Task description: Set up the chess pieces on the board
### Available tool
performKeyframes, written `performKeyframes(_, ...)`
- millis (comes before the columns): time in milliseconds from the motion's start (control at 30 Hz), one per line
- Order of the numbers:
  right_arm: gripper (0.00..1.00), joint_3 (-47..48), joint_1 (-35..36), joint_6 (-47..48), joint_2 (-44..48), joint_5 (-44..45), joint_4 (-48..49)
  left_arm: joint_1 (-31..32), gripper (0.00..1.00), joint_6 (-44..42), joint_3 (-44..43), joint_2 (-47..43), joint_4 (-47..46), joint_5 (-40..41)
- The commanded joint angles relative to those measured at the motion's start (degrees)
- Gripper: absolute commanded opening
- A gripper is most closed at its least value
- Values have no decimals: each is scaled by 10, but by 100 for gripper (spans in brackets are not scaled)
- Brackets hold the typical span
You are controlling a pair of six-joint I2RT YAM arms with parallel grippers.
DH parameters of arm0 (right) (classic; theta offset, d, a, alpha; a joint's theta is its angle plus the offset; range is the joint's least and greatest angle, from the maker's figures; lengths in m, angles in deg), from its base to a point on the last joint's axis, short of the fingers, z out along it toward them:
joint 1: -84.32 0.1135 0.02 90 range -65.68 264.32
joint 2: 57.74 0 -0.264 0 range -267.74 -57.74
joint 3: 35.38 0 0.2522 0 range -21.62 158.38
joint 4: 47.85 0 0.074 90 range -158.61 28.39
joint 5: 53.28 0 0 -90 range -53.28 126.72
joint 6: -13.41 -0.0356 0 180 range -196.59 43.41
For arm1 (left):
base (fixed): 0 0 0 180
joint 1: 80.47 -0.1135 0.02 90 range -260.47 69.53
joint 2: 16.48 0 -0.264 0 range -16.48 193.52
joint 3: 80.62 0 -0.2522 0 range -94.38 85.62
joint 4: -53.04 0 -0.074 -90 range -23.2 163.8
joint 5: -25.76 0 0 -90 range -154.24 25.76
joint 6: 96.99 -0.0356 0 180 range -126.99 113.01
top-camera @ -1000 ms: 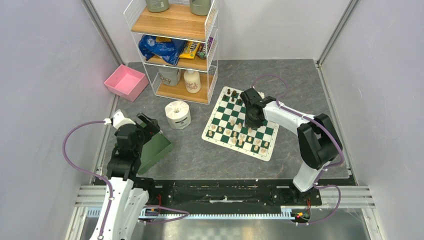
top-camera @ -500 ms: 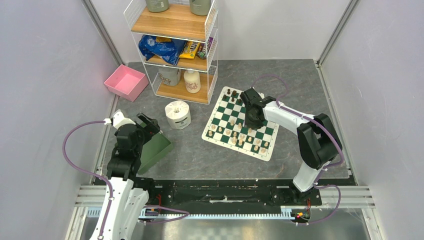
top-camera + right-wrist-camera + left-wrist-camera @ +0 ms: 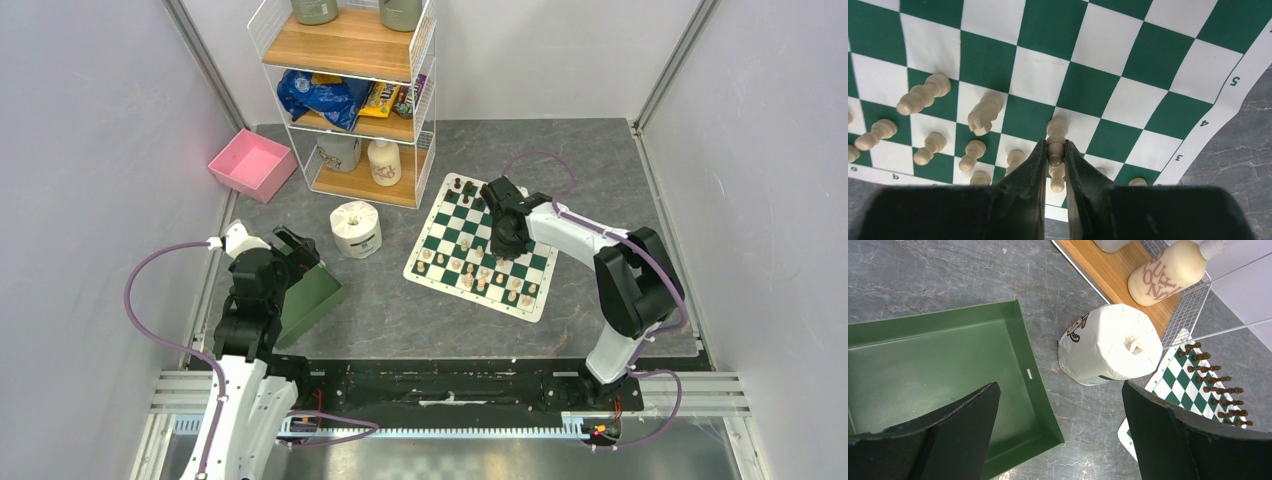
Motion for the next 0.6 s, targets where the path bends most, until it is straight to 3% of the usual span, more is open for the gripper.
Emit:
performKeyframes(0,20,-3,-2,11,65,2,-4,-4,100,-16,-7,-1,-7,9)
performKeyframes(333,20,-108,51,-3,216,-34,-8,-4,100,-15,-4,4,-20,10)
performKeyframes(567,19,-130,113,-40,196,7,-9,-3,100,-11,0,16,-35,2)
